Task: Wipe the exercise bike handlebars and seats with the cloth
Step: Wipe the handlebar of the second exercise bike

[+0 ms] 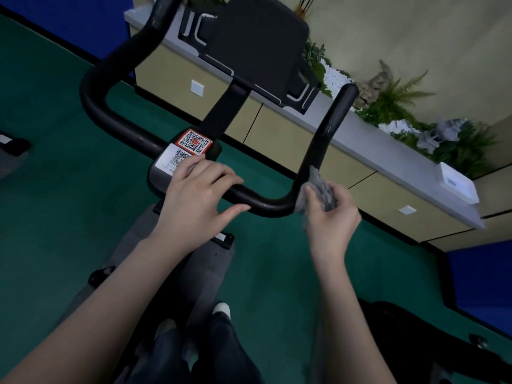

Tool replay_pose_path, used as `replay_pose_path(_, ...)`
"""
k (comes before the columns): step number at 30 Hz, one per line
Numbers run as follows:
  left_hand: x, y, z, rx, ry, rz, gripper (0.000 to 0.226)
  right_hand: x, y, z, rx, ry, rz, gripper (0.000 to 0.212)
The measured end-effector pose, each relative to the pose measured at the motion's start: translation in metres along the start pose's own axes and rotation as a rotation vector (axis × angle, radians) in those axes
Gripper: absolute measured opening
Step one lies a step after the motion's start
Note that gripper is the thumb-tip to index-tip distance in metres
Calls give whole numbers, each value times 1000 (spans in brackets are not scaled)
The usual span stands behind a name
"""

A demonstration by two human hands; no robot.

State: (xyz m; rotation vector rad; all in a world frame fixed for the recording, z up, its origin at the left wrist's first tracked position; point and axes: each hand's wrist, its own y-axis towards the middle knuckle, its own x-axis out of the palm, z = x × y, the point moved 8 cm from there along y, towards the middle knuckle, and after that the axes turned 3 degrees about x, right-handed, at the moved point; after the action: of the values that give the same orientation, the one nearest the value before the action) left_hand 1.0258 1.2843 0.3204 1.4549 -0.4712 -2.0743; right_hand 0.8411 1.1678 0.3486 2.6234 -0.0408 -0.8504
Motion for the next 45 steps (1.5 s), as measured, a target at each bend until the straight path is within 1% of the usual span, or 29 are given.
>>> replay_pose_path(1,0,0,0,0,-2,1,43,-2,4,-5,-40,-5,7,18)
replay_pose_path(3,0,0,-1,-1,-2,-4,43,-4,8,-26,-194,-20,23,15)
replay_pose_path(4,1,0,-2,0,-2,-7,43,0,9,-35,-265,-36,-1,14)
replay_pose_path(5,2,0,-2,1,-4,-10,43,8,11,-40,-307,-65,-68,14)
replay_pose_path(8,2,0,-3,-5,-9,-6,42,45,8,-41,-374,-232,-396,14)
replay_pose_path(9,2,0,-3,-7,-10,-2,42,53,4,-41,-402,-269,-471,12)
replay_pose_path(15,3,0,-5,-8,-15,12,40,71,-7,-50,-443,-295,-742,12)
replay_pose_path(18,3,0,-4,-4,-31,10,40,73,8,-47,-476,-411,-850,11)
replay_pose_path(21,2,0,-5,-11,-31,10,41,76,16,-45,-458,-451,-851,11)
replay_pose_path(23,3,0,-5,-14,-30,4,40,79,9,-42,-430,-392,-856,10)
replay_pose_path(25,3,-1,-5,-18,-32,3,40,76,4,-41,-442,-339,-842,11)
replay_pose_path(26,3,-1,-5,-17,-31,4,40,73,6,-41,-451,-321,-810,10)
replay_pose_path(30,3,-1,-4,-15,-22,4,41,54,13,-41,-517,-290,-596,13)
replay_pose_path(34,3,-1,-4,-17,-24,-7,40,48,2,-32,-547,-256,-532,18)
replay_pose_path(39,0,0,-2,-9,-20,-4,43,38,26,-30,-489,-137,-372,18)
replay_pose_path(41,0,2,1,-22,-11,-8,49,38,18,-28,-486,-78,-391,17)
replay_pose_path(43,2,4,9,-42,-1,-6,54,38,13,-23,-490,-33,-447,17)
replay_pose_path(45,9,8,24,-44,8,-17,56,37,23,-17,-485,-7,-446,18)
